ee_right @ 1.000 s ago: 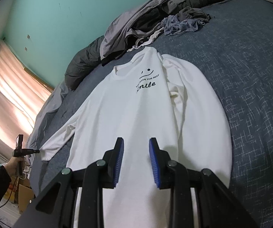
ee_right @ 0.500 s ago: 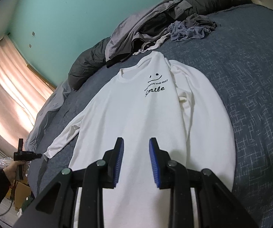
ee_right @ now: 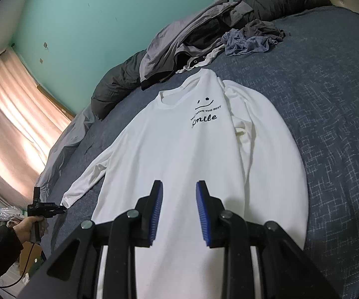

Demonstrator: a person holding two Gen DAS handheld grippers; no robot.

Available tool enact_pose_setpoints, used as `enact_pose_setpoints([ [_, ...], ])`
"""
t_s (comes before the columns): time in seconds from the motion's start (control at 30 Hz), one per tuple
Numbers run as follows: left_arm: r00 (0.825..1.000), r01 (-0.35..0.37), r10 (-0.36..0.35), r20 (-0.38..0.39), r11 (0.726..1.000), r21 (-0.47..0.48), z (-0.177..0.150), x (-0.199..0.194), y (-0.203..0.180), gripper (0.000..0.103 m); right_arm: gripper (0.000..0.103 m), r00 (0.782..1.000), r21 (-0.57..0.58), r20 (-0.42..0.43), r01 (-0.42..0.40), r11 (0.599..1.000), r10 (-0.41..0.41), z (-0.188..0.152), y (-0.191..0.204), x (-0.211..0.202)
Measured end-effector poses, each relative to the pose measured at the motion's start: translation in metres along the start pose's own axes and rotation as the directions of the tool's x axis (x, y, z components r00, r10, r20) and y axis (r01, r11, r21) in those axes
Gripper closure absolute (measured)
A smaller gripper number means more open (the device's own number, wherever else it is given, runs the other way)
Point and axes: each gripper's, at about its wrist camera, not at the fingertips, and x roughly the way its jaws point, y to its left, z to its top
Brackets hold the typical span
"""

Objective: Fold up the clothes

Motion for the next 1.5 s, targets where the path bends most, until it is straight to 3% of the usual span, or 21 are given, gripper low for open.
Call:
enact_pose_setpoints([
  [0.03, 1.000, -0.011, 0.011, -0.001, 1.000, 0.014, 0.001, 0.000, -0.002, 0.093, 0.076, 1.000, 0.000, -0.001, 0.001, 1.000, -0.001, 0.000, 0.000, 0.001],
  [0.07, 1.000, -0.017, 0.018, -0.002, 0.999, 0.030, 0.001, -0.001, -0.003, 0.097, 0.076, 1.000, -0.001, -0.002, 0.001, 1.000, -0.001, 0.000, 0.000, 0.001],
  [0.23, 0.998, -0.062, 0.062, 0.003, 0.992, 0.112, 0.000, -0.019, -0.006, 0.098, 0.076, 1.000, -0.003, -0.007, -0.002, 1.000, 0.002, -0.001, 0.001, 0.002],
  [0.43, 0.991, -0.131, 0.130, 0.014, 0.983, 0.127, -0.003, -0.048, 0.025, 0.099, 0.076, 1.000, -0.008, -0.004, -0.008, 1.000, 0.008, -0.001, 0.003, 0.001],
  [0.73, 0.992, -0.120, 0.123, -0.030, 0.989, 0.091, -0.004, -0.028, 0.043, 0.099, 0.076, 1.000, -0.010, -0.006, 0.009, 1.000, -0.009, -0.003, 0.003, 0.002],
  [1.0, 0.999, -0.036, 0.036, 0.012, 0.999, -0.001, 0.004, -0.043, 0.061, 0.094, 0.076, 1.000, -0.021, -0.023, 0.012, 1.000, -0.013, -0.005, 0.004, 0.008],
  [1.13, 0.997, -0.053, 0.053, 0.056, 0.999, -0.004, 0.013, -0.050, 0.062, 0.077, 0.076, 0.999, -0.031, -0.028, 0.022, 0.999, -0.022, -0.006, 0.005, 0.009],
  [1.23, 0.996, -0.036, 0.040, 0.080, 0.998, -0.046, 0.022, -0.046, 0.068, 0.076, 0.076, 0.999, -0.039, -0.026, 0.035, 0.999, -0.036, -0.007, 0.005, 0.008],
  [1.5, 0.996, -0.051, 0.054, 0.076, 0.998, -0.034, 0.044, -0.016, 0.075, 0.076, 0.076, 0.996, -0.044, -0.044, 0.076, 0.996, -0.078, -0.009, 0.001, 0.013],
])
